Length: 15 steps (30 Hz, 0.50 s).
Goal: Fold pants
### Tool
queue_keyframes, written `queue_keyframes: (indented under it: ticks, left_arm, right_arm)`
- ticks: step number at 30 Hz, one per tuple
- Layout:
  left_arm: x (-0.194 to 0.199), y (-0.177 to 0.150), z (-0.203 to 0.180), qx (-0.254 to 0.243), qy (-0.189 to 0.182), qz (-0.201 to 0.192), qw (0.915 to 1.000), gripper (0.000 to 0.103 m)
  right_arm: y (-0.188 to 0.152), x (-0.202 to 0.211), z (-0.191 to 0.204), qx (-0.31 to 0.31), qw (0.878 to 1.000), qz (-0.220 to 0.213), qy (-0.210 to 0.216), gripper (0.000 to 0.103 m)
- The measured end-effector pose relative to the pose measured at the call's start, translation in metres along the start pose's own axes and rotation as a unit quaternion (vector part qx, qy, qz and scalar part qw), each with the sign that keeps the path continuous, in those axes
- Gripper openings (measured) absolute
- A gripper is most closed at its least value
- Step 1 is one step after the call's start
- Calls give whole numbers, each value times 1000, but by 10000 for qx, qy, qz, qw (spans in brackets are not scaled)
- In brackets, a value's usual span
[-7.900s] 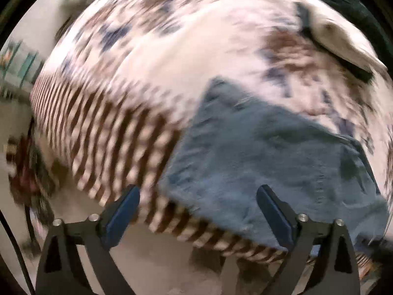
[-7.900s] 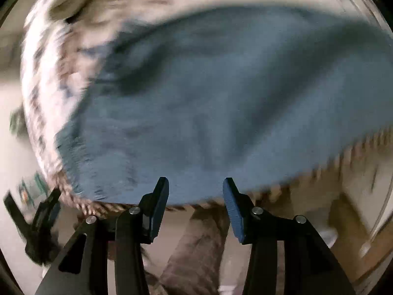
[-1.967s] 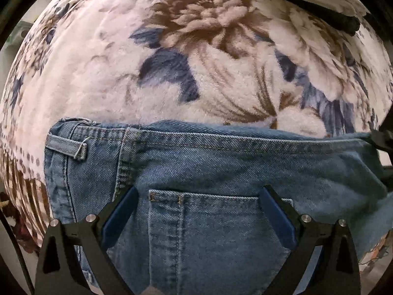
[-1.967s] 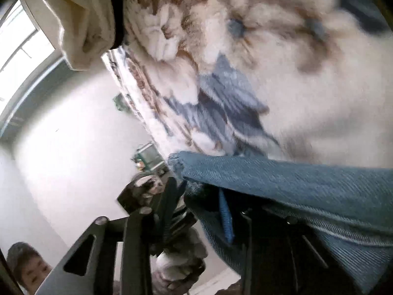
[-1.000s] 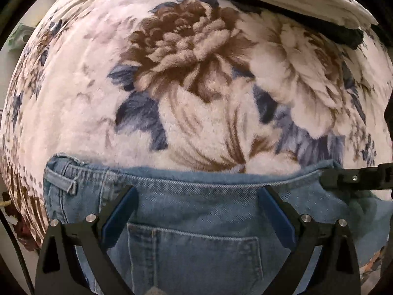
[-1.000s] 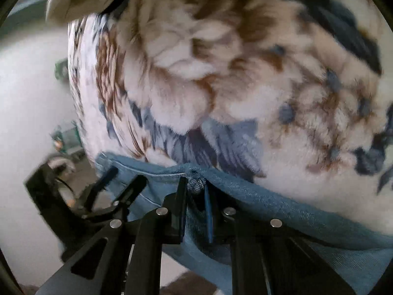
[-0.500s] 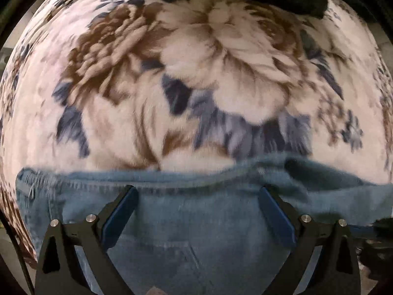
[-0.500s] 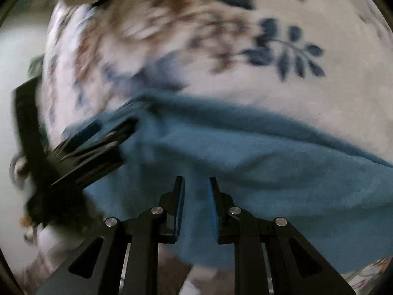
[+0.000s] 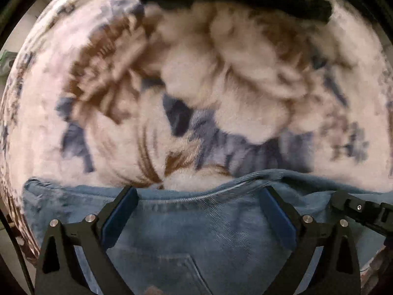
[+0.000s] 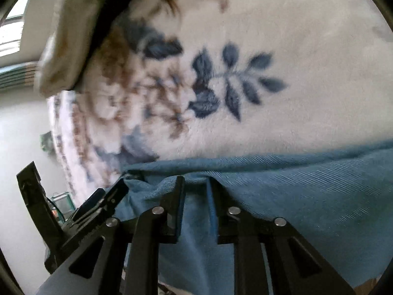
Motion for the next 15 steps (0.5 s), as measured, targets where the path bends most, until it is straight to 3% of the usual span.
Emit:
queue_keyframes:
  ticks: [2, 3, 6, 10, 12, 15]
  left_arm:
    - [25, -9, -9, -92, -53, -191, 9998, 103]
    - [36, -13, -16, -145, -99, -239, 9996, 103]
    - [60, -28, -44, -225, -242, -327, 9989, 103]
    - [73, -46, -94, -406, -551, -231, 9974, 103]
    - [65, -57, -131, -608, -742, 57, 9954, 103]
    - [44, -82, -198, -974, -926, 448, 9899, 103]
  right_arm:
    - [-13, 40, -8, 182, 9989, -425, 50, 65]
    - [-20, 60, -14, 260, 9976, -631, 73, 71]
    - [-47, 133, -63, 13, 9905, -1339, -311, 72]
    - [-91, 210, -169, -1153, 9672, -2173, -633, 72]
    - [-118, 237, -238, -1916, 9481, -2457, -640, 72]
    - [-155, 254, -337, -3026, 9148, -2656, -318, 72]
Point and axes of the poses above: each gripper's, at about its wrist camera, not at the fingertips, and x roughly against the way its jaws point, z to its left, y to its top, the point moved 2 cm from there along -x, roughly the way its jaws point, and after that the axes turned 4 degrees about z, right-handed, at the moved point
